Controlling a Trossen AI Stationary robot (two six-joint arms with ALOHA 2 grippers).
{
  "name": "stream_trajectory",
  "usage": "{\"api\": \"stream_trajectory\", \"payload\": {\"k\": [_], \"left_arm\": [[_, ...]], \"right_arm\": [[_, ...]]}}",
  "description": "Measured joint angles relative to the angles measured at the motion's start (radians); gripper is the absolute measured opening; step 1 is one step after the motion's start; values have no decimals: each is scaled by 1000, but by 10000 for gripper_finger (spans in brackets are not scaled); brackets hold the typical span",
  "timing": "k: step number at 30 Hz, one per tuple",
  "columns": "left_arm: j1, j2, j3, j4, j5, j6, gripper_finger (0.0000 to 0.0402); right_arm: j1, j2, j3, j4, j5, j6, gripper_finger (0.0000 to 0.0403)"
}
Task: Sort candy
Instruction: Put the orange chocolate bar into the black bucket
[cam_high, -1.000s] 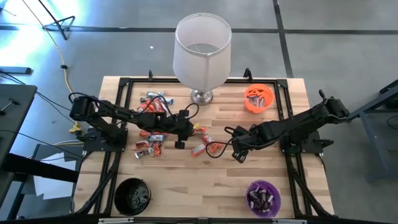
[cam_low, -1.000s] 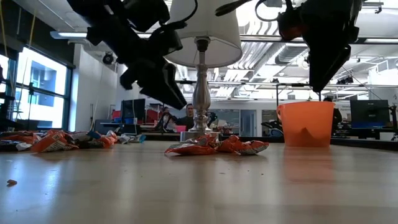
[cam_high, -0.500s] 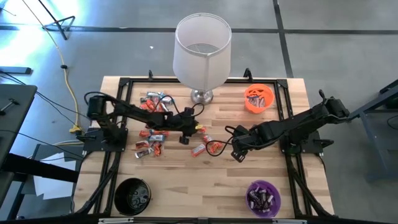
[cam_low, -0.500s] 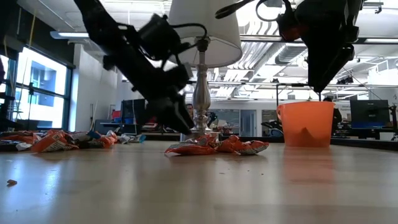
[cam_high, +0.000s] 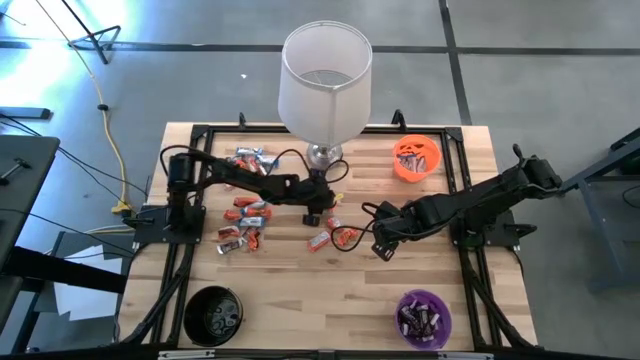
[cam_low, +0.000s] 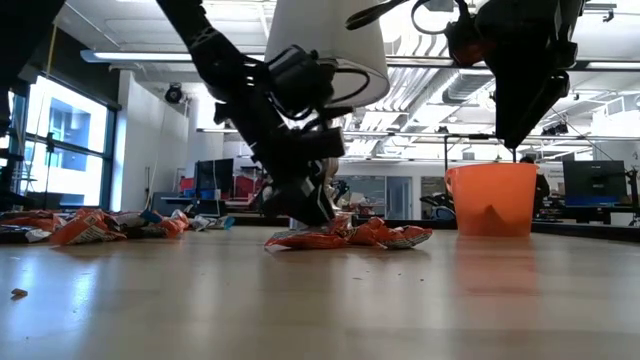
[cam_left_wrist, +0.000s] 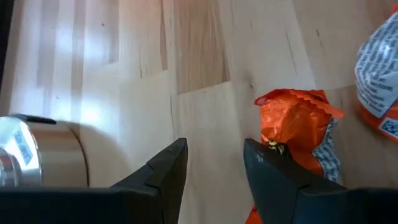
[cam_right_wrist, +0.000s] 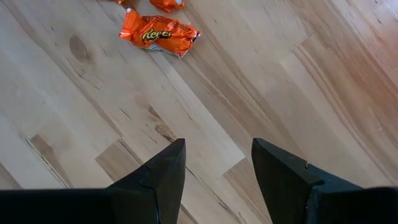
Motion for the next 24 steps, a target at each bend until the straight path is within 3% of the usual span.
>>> {"api": "stream_trajectory", "payload": {"k": [14,24], "left_arm": [[3,-27,64,-23,-88,44,152],[-37,-25,122,-243,-103,22,152]], "right_arm": [[0,0,0,0,0,6,180],[0,0,0,0,0,1,180]]}}
